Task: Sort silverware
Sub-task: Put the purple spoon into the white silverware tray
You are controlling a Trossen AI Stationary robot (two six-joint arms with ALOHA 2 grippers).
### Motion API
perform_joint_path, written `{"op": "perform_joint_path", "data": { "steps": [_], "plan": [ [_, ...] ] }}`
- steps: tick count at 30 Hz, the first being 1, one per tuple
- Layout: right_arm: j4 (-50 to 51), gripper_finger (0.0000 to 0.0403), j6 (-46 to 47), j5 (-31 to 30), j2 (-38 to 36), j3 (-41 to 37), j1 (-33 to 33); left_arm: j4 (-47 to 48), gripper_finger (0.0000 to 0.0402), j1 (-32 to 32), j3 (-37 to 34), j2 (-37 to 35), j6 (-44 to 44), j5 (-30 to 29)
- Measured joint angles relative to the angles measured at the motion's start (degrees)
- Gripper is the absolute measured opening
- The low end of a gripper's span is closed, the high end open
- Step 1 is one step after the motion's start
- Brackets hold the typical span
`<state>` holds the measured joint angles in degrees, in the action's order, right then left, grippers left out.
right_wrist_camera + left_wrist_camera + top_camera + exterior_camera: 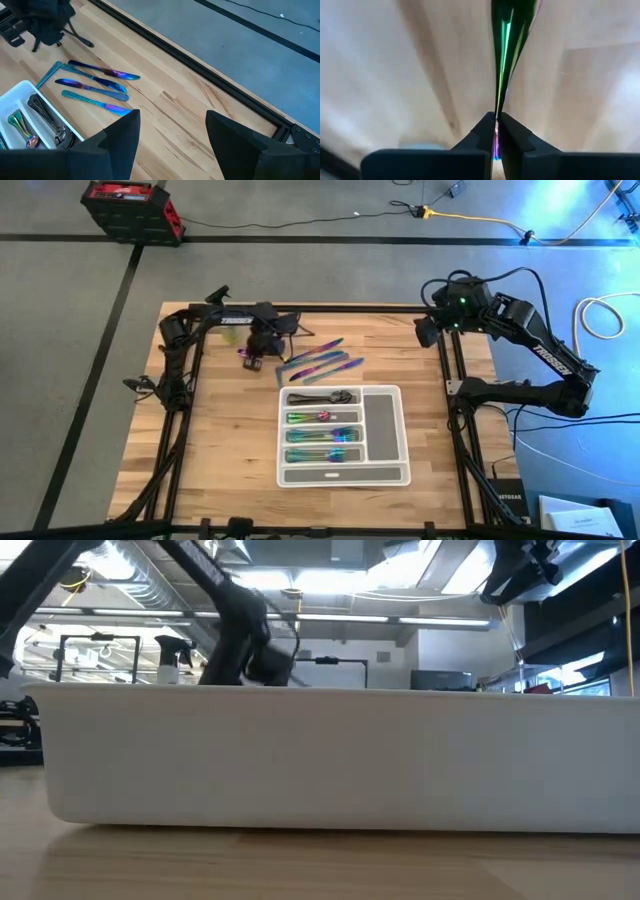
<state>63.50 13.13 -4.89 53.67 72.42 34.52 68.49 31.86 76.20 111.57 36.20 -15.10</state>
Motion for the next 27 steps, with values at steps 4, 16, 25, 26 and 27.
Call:
{"op": "perform_joint_path", "data": {
  "steps": [4,16,25,26,27],
  "plan": [
    [-0.46,0.0211,0.02,0.0,0.0,0.0,0.0,0.56,0.0,-0.57,5.83,-3.83,-10.55,-0.97],
    [-8.11,0.0211,-3.68,14.37,0.14,0.0,-0.07,-15.37,0.0,-7.01,18.06,-18.06,-79.26,6.27],
    [-32.75,0.0211,-1.89,21.59,-0.19,0.0,-0.07,-61.56,0.0,-17.29,18.13,-18.22,-105.09,-5.37],
    [-35.72,0.0211,-1.57,21.64,-0.27,0.02,-0.07,-64.47,0.0,-18.22,18.12,-17.84,-106.26,-7.54],
    [-38.31,0.0211,-1.58,21.66,-0.34,0.02,-0.07,-67.35,0.0,-19.24,18.08,-17.34,-107.39,-9.97]
  ]
}}
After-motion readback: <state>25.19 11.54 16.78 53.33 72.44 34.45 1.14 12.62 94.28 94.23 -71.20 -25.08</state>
